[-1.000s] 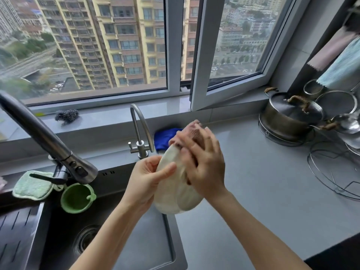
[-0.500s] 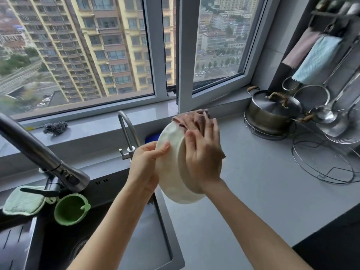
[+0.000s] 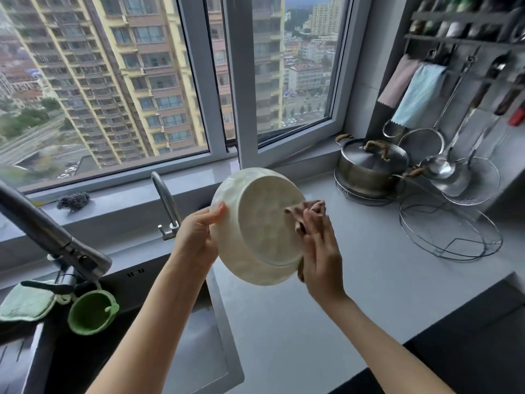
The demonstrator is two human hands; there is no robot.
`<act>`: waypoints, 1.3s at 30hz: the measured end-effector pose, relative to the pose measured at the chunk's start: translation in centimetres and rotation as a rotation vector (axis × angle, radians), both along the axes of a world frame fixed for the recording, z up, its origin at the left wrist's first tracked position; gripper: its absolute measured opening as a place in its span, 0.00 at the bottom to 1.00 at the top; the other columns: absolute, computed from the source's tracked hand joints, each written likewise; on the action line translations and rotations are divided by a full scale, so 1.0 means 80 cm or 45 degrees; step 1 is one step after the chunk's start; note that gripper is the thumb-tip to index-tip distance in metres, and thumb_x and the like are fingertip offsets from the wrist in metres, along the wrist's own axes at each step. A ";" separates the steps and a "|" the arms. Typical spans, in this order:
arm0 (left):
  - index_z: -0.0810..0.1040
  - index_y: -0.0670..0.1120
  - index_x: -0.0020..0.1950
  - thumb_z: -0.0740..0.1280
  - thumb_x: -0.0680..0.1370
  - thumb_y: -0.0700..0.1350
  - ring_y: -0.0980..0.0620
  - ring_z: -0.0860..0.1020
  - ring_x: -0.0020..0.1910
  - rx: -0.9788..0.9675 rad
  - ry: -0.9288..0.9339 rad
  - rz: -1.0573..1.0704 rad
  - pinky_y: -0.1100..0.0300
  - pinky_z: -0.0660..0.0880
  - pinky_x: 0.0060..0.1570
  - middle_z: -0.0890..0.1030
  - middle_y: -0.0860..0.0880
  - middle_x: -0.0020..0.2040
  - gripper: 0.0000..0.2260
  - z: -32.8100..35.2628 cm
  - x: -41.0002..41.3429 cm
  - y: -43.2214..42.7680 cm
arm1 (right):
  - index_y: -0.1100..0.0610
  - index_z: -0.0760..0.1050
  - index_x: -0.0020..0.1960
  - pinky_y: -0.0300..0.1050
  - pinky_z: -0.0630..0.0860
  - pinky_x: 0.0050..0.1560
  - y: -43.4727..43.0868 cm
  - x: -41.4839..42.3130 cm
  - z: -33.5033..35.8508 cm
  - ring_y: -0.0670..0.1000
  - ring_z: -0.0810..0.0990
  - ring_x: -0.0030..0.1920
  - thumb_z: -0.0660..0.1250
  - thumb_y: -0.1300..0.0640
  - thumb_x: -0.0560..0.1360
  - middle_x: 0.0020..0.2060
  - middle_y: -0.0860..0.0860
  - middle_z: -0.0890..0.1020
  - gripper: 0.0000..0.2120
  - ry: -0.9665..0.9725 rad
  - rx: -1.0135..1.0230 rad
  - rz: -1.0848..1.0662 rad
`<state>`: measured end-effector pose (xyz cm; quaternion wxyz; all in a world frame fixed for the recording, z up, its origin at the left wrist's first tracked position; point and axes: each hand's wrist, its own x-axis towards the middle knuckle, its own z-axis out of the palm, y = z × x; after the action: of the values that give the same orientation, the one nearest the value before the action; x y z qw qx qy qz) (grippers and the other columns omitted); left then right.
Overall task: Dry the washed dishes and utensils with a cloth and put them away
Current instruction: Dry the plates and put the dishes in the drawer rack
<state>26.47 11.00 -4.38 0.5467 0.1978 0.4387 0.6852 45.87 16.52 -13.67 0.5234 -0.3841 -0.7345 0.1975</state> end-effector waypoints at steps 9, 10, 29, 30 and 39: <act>0.85 0.41 0.42 0.84 0.47 0.50 0.48 0.83 0.39 0.066 0.116 -0.186 0.56 0.81 0.42 0.85 0.45 0.41 0.27 -0.010 0.079 -0.020 | 0.58 0.75 0.64 0.41 0.76 0.29 0.033 0.122 0.079 0.55 0.83 0.39 0.56 0.40 0.79 0.49 0.59 0.83 0.25 0.801 -1.448 0.683; 0.86 0.41 0.43 0.84 0.49 0.51 0.49 0.84 0.40 0.051 0.115 -0.187 0.56 0.81 0.42 0.85 0.45 0.42 0.27 -0.013 0.091 -0.026 | 0.59 0.75 0.63 0.41 0.76 0.27 0.029 0.138 0.079 0.55 0.83 0.35 0.57 0.40 0.77 0.45 0.59 0.83 0.26 0.807 -1.477 0.725; 0.69 0.38 0.68 0.76 0.66 0.43 0.37 0.79 0.47 -0.404 -0.383 -0.772 0.47 0.79 0.42 0.74 0.36 0.59 0.33 -0.073 0.316 -0.165 | 0.54 0.74 0.60 0.45 0.71 0.32 -0.214 0.376 0.111 0.51 0.77 0.34 0.67 0.52 0.77 0.40 0.50 0.82 0.13 -0.770 0.723 0.701; 0.69 0.40 0.69 0.72 0.70 0.48 0.38 0.78 0.50 -0.433 -0.244 -0.807 0.47 0.78 0.48 0.75 0.38 0.59 0.31 -0.077 0.321 -0.174 | 0.53 0.74 0.61 0.46 0.72 0.33 -0.230 0.389 0.103 0.51 0.77 0.35 0.67 0.53 0.77 0.41 0.50 0.83 0.14 -0.825 0.680 0.709; 0.77 0.40 0.56 0.55 0.81 0.53 0.43 0.83 0.42 -0.410 -0.013 -0.811 0.49 0.76 0.46 0.84 0.39 0.45 0.19 -0.113 0.398 -0.295 | 0.46 0.57 0.76 0.43 0.33 0.73 -0.394 0.401 0.008 0.47 0.38 0.75 0.36 0.37 0.76 0.76 0.46 0.50 0.33 -1.325 -0.302 0.713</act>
<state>58.33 -12.64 -13.44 0.7592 0.2324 0.4548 0.4034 77.96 -14.97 -13.00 -0.0230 -0.2781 -0.9404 0.1944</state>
